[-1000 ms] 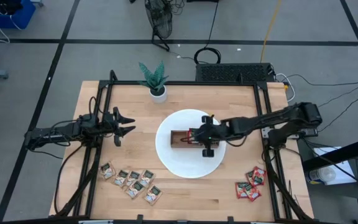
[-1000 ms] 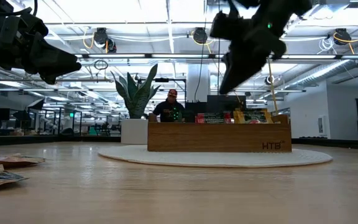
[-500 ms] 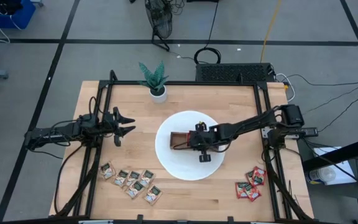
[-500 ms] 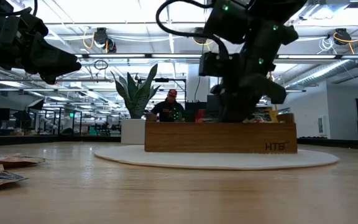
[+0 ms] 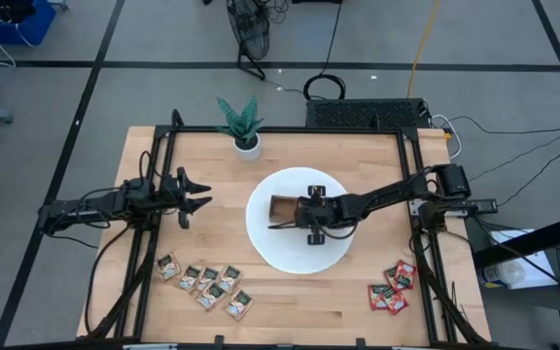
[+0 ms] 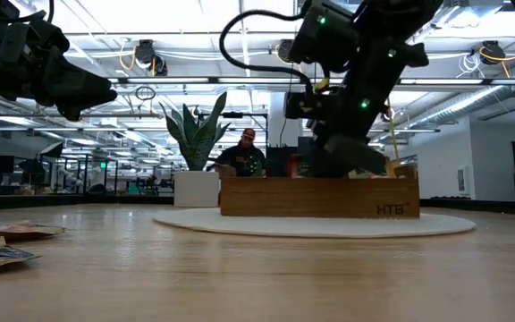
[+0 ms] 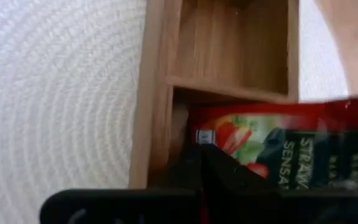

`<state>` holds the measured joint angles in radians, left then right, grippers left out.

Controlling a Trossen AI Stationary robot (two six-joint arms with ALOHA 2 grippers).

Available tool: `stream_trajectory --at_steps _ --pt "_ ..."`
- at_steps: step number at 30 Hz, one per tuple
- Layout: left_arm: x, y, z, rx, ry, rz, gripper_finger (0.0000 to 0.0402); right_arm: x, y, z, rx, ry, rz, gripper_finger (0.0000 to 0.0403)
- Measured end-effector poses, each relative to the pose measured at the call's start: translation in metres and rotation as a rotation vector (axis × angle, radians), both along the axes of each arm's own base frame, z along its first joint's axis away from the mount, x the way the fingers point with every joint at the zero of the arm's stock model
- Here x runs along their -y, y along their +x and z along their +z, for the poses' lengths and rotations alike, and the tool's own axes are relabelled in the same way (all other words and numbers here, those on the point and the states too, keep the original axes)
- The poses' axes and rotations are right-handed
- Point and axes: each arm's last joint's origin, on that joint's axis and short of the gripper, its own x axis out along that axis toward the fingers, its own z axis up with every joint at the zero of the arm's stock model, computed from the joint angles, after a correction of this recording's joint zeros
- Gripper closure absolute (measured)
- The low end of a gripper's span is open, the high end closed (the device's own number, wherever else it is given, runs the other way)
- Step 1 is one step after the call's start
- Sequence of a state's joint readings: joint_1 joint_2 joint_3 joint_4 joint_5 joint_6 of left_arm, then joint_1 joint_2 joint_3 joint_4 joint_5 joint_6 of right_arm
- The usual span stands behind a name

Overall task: Pick & Place Tea
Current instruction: Put the red tea bag into the middle section of the wooden organizer, then adjust the red tea bags

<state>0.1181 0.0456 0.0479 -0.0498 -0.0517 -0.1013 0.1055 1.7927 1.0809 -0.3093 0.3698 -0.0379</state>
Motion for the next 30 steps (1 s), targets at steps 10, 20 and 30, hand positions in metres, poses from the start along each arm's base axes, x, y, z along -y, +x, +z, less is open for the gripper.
stream_trajectory --at_steps 10,20,30 --pt "0.0 0.0 0.0 0.0 0.0 0.0 0.0245 -0.023 -0.004 0.004 0.017 -0.071 0.038 0.0403" --pt "0.0 0.0 0.0 0.0 0.0 0.0 0.0245 -0.086 -0.043 0.065 0.24 0.063 0.102 0.0403" --pt "0.0 0.0 0.0 0.0 0.0 0.0 0.0245 -0.136 -0.118 0.045 0.498 0.204 0.413 0.0403"
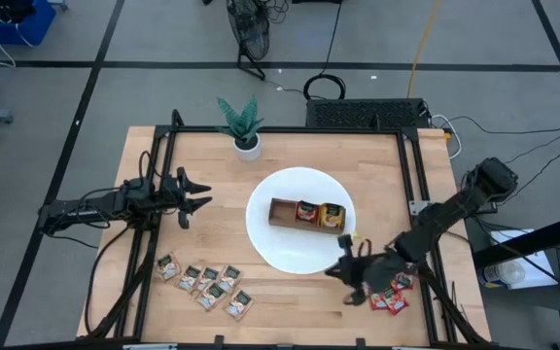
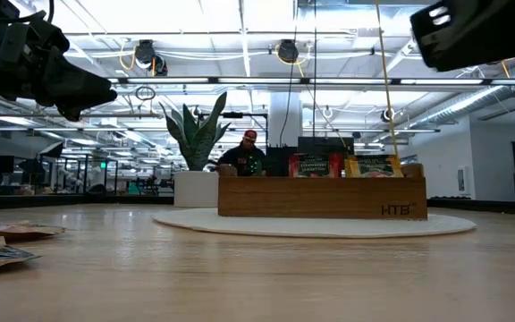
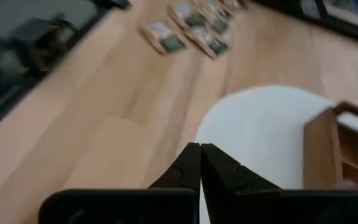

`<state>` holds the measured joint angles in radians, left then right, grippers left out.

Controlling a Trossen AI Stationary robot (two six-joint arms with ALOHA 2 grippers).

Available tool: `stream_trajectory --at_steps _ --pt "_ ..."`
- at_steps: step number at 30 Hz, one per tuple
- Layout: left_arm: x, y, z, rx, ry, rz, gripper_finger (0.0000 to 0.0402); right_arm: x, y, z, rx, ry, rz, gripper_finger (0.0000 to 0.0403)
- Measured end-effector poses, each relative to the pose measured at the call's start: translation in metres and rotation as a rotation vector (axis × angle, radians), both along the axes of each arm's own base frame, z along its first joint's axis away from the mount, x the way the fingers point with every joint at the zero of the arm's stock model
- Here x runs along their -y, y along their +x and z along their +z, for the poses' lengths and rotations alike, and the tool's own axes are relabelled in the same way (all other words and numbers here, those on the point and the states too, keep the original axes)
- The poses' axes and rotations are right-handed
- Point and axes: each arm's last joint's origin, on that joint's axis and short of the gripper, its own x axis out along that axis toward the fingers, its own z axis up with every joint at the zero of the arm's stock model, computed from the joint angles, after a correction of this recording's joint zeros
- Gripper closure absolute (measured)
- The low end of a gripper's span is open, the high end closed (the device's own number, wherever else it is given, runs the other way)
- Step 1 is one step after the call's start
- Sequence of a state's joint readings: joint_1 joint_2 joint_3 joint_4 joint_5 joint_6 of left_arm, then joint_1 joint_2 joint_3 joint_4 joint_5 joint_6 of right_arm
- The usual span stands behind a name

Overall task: Pick & Place Tea
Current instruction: Adjust the red tea bags

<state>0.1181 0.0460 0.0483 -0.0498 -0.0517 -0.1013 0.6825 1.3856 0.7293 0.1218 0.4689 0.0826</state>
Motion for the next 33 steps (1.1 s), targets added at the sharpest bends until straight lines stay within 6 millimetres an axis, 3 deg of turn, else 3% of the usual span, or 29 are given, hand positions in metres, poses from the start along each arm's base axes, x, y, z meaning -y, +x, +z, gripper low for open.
stream_trajectory --at_steps 10,23,28,33 --pt "0.0 0.0 0.0 0.0 0.0 0.0 0.0245 0.019 -0.04 0.002 0.112 0.124 0.03 0.0403" --pt "0.0 0.0 0.0 0.001 0.0 0.0 0.0245 0.029 -0.051 -0.002 0.272 0.225 0.045 0.0403" --pt "0.0 0.0 0.0 0.0 0.0 0.0 0.0245 0.031 -0.055 -0.013 0.211 0.356 0.012 0.0403" --pt "0.0 0.0 0.0 0.0 0.0 0.0 0.0245 0.028 -0.069 -0.037 0.141 0.495 0.018 0.0403"
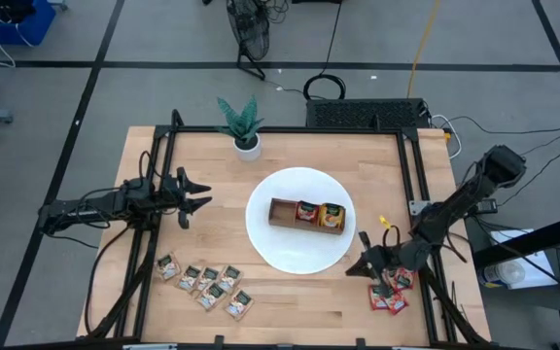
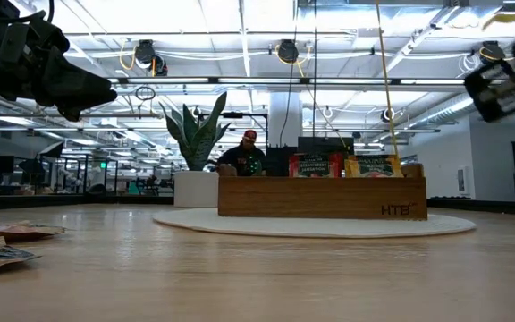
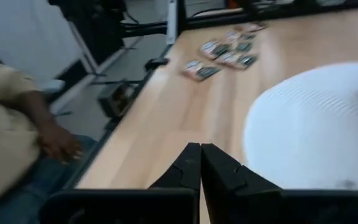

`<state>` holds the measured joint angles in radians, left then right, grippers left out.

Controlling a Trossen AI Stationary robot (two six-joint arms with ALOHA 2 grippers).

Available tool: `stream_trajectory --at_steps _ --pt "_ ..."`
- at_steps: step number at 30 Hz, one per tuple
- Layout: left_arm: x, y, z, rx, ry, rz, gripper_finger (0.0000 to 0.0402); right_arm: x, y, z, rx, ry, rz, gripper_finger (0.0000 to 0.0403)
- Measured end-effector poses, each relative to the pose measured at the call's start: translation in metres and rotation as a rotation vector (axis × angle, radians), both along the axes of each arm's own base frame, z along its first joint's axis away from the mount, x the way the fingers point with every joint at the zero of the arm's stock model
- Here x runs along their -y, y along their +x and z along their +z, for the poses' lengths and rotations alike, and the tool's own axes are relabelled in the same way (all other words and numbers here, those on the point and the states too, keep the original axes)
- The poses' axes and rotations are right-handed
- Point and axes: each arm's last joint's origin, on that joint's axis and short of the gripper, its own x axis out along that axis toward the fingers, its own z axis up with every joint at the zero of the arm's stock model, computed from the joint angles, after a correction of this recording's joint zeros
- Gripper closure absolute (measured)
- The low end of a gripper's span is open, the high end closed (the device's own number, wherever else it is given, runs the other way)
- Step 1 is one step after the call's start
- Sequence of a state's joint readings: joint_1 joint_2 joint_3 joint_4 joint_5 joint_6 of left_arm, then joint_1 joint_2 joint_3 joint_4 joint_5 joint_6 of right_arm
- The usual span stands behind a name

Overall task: Pick & Place Tea
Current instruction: Adjust the red tea bags

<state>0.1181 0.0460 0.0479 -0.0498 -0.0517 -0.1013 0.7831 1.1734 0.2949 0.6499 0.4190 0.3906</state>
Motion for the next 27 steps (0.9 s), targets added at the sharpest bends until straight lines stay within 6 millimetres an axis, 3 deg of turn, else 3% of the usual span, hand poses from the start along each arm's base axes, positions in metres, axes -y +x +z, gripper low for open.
stream_trajectory --at_steps 5,15,20,24,27 --pt "0.0 0.0 0.0 0.001 0.0 0.0 0.0245 -0.004 -0.017 -0.017 0.038 0.07 0.036 0.0403" --pt "0.0 0.0 0.0 0.001 0.0 0.0 0.0245 -0.009 -0.023 -0.019 0.17 0.059 -0.048 0.0403" --pt "0.0 0.0 0.0 0.0 0.0 0.0 0.0245 -0.009 -0.021 -0.008 0.317 -0.052 -0.025 0.0403" --pt "0.0 0.0 0.0 0.001 0.0 0.0 0.0245 -0.011 -0.009 0.012 0.408 0.012 -0.067 0.0393" --pt "0.0 0.0 0.0 0.001 0.0 0.0 0.0245 -0.031 0.01 0.027 0.29 -0.11 -0.048 0.0349"
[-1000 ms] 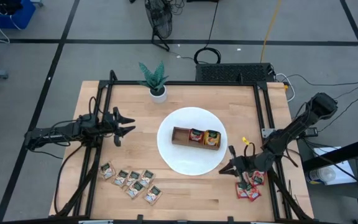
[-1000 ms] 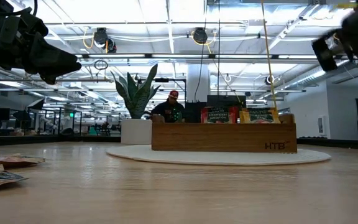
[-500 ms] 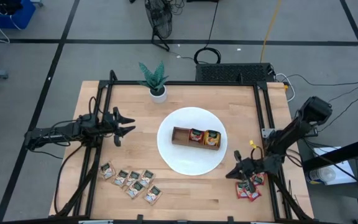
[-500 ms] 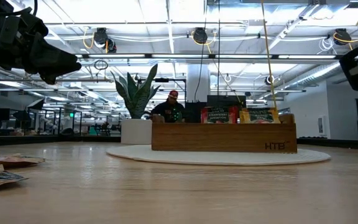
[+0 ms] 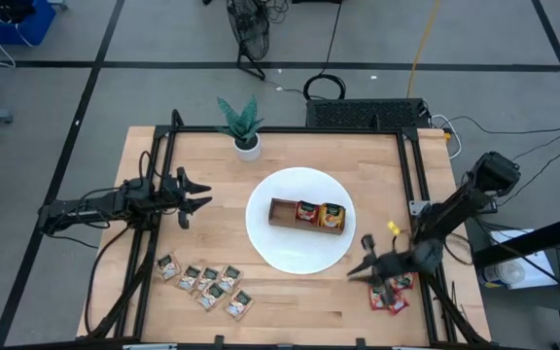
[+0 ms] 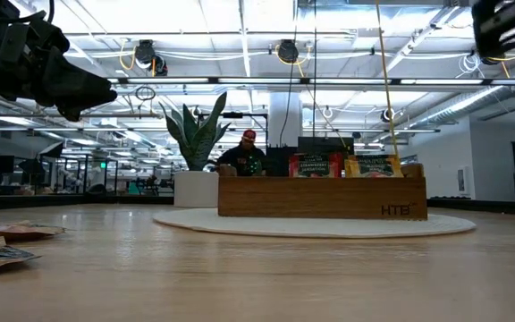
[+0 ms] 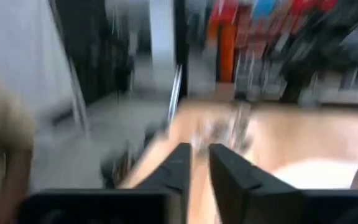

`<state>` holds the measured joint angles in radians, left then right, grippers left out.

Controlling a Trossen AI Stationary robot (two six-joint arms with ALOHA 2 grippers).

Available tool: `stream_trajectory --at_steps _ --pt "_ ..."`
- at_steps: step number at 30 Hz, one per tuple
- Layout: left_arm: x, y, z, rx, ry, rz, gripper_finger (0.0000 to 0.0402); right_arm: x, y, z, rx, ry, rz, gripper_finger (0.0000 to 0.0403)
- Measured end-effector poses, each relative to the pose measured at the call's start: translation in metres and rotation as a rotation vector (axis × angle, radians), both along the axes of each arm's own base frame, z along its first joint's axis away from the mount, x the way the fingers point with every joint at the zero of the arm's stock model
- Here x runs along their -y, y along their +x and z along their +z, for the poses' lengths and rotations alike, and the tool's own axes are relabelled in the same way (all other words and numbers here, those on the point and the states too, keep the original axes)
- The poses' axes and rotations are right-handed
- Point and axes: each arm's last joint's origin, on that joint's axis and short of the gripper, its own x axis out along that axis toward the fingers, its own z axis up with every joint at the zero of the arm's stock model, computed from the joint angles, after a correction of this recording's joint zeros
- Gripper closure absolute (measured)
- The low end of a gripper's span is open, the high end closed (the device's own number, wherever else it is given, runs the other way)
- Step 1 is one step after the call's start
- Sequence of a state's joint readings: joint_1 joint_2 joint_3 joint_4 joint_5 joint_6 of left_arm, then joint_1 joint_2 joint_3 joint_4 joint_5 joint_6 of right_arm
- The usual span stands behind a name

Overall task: Pick & Place Tea
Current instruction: Adjust the red tea bags

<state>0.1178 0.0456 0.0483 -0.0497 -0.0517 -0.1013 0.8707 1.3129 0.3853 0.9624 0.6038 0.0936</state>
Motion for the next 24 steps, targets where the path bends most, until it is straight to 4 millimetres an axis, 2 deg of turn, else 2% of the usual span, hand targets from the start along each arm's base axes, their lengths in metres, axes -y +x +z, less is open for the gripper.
stream_trajectory --at_steps 4,7,11,14,16,21,24 --pt "0.0 0.0 0.0 0.0 0.0 0.0 0.0245 -0.022 0.03 0.03 -0.45 -0.132 -0.12 0.0259" --pt "0.0 0.0 0.0 0.0 0.0 0.0 0.0245 -0.024 0.036 0.041 -0.892 -0.147 -0.243 0.0209" --pt "0.0 0.0 0.0 0.0 0.0 0.0 0.0245 -0.017 0.024 0.048 -1.453 -0.051 -0.569 0.0204" --pt "0.0 0.0 0.0 0.0 0.0 0.0 0.0245 -0.013 0.007 0.042 -1.791 0.038 -0.8 0.0238" --pt "0.0 0.0 0.0 0.0 0.0 0.0 0.0245 -0.015 -0.002 0.035 -1.879 0.099 -0.89 0.0275" --pt "0.0 0.0 0.0 0.0 0.0 0.0 0.0245 -0.019 -0.011 0.002 -1.845 0.231 -0.959 0.0376" --pt "0.0 0.0 0.0 0.0 0.0 0.0 0.0245 -0.017 -0.013 -0.025 -1.819 0.345 -0.959 0.0395"
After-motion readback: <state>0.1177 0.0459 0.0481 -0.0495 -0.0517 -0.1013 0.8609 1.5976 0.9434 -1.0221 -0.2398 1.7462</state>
